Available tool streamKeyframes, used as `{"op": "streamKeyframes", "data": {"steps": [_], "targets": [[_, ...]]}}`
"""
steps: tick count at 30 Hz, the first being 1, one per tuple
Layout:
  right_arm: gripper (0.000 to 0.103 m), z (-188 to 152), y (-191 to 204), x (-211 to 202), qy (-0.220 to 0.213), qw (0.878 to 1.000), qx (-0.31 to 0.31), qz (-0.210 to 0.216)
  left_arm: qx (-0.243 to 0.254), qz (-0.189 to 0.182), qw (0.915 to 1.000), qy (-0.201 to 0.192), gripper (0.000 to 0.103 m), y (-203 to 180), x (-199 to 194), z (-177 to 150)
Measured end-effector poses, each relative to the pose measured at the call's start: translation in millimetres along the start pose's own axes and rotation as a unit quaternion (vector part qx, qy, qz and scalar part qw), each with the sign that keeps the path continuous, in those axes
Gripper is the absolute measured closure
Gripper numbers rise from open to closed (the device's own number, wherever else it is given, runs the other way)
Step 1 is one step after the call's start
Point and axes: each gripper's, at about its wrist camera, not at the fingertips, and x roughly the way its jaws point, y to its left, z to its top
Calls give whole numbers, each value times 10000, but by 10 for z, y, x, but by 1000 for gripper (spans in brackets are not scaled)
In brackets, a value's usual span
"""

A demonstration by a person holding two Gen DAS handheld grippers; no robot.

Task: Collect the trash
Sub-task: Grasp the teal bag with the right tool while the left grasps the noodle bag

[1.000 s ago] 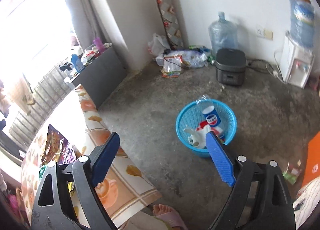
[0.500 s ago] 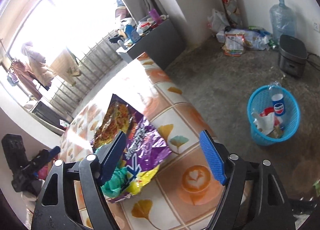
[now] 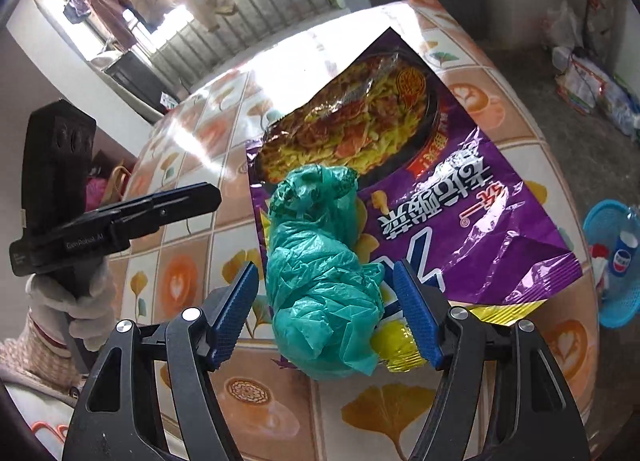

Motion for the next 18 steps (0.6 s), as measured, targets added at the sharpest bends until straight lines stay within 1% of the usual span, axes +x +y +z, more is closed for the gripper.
{"op": "streamKeyframes", "data": {"steps": [1,2,3,4,7,10,12,15,16,18], "targets": [[46,-17,5,46,108,9999,-4,4,-32,-30,10000,28,62,19,14,-2],[48,-28,2,49,100,9999,34,53,-60,-62,9999,54,64,29,24,-1],[53,-23,-19,22,43,9999,74,126,-85,-95,9999,82,66,40,31,-3],[53,-10,-36,-32,-27,9997,118,189,-104,-120,9998,98,66,48,35,-3],[53,26,-149,-336,-530,9978,349,173,-118,-173,9997,139,66,61,49,2],[53,53,-382,-543,-994,9923,733,-22,-205,-251,9990,312,66,88,105,6],[53,27,-538,-536,-1006,9898,999,-157,-317,-359,9980,406,66,110,146,10],[54,-83,-708,-332,-767,9876,1344,-247,-608,-754,9937,570,66,151,235,18],[54,-124,-738,-257,-723,9869,1421,-226,-700,-882,9917,625,66,163,264,15],[54,-164,-791,-265,-843,9843,1552,-9,-887,-1160,9865,737,66,181,328,-1]]}}
